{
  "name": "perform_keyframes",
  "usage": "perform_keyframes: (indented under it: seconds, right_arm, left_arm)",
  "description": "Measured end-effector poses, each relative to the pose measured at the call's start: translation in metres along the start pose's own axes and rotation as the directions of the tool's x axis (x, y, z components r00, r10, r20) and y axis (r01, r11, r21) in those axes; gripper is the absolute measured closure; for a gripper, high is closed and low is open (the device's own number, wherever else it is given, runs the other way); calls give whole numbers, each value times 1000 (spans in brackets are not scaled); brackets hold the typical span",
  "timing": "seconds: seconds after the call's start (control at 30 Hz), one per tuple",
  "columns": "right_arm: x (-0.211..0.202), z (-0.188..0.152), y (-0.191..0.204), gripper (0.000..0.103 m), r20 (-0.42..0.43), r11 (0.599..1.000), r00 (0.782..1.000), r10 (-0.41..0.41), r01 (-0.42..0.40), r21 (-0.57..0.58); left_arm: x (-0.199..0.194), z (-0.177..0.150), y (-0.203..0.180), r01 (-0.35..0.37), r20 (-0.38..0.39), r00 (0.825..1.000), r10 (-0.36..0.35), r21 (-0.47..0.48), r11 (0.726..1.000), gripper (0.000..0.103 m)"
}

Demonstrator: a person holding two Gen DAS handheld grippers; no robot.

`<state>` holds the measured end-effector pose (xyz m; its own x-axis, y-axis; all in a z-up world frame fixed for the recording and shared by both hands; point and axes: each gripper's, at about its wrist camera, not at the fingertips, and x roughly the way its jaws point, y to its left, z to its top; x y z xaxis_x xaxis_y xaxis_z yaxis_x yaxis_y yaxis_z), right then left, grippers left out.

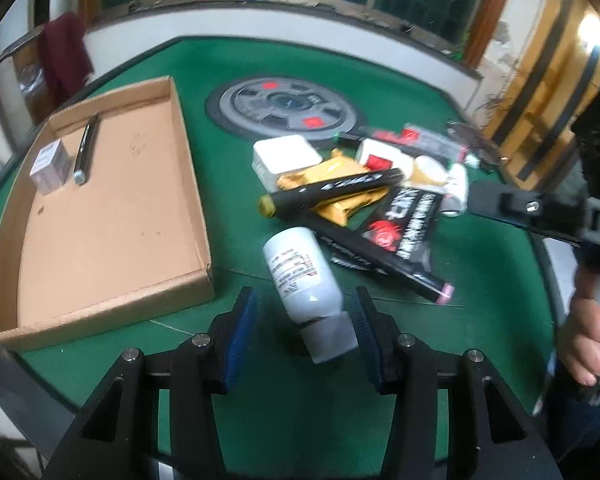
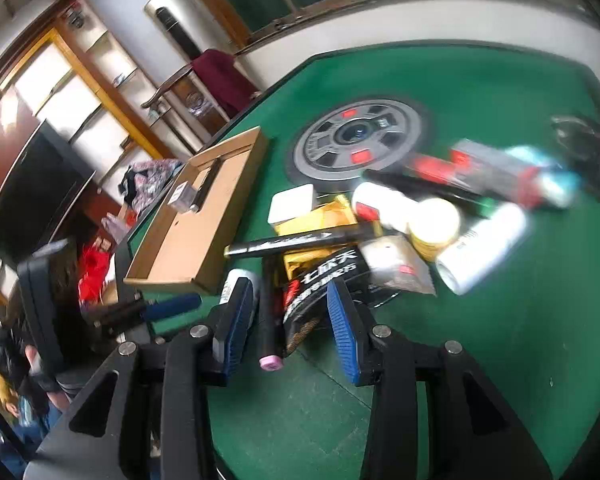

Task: Organize objects
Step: 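Grasp the white bottle with the left tool while the right tool grasps the black snack bag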

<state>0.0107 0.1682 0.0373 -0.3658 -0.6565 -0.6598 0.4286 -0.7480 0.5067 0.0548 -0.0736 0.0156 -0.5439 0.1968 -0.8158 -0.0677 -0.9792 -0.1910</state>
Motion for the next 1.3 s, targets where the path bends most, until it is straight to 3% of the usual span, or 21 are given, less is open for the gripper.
perform_keyframes:
  seconds: [0.13,0.27,0.47,0.57,0.67,0.73,0.8,0.83,0.9,0.97,1.03,1.17,1.3]
  right_arm:
    - [6,-1,-25,65,-22,992,1000,7,-5,129]
    - [16,-4,-31,65,-68,974,998,8,8,226]
    - [40,-2,-24,57,-95,935,984,-148,170,310]
    - [67,0,-11,47,-153,910,960,-236,274,313]
    - [79,6,14,46,-179,882,896,-406,436,179]
    - [78,7,20,63,-184,878,883,-432,458,137]
    - [67,5,17,78,-195,888,890,-412,440,135]
    - [60,4,15,80,-195,890,892,-408,436,132]
    - [43,-1,8,81,-182,897,899,-399,423,124]
    - [29,-6,-1,81,-170,906,911,-377,400,135]
    - [16,-9,-8,81,-141,926,933,-331,350,144]
    - [0,-9,-8,81,-104,932,937,-333,344,114]
    - [-17,-16,10,81,-27,911,912,-410,411,34]
  left_arm:
    - [20,5,1,3,-45,999,-4,-30,1000,60]
    - [31,9,-3,-47,-45,998,46,-16,999,60]
    - [34,10,-5,-59,-24,998,59,7,998,60]
    - [34,9,-4,-53,-15,998,53,22,998,60]
    - [35,8,-7,-68,-6,998,68,46,997,59]
    - [37,8,-10,-84,-1,996,85,69,994,59]
    - [38,7,-14,-101,3,995,102,90,991,59]
    - [38,7,-15,-109,4,994,110,99,989,59]
    - [39,7,-18,-131,14,991,130,114,985,61]
    - [40,7,-20,-161,33,987,158,119,980,73]
    - [41,8,-23,-158,34,987,155,118,980,73]
    - [40,7,-23,-149,42,988,145,101,984,73]
    - [35,6,-25,-141,59,989,136,101,985,73]
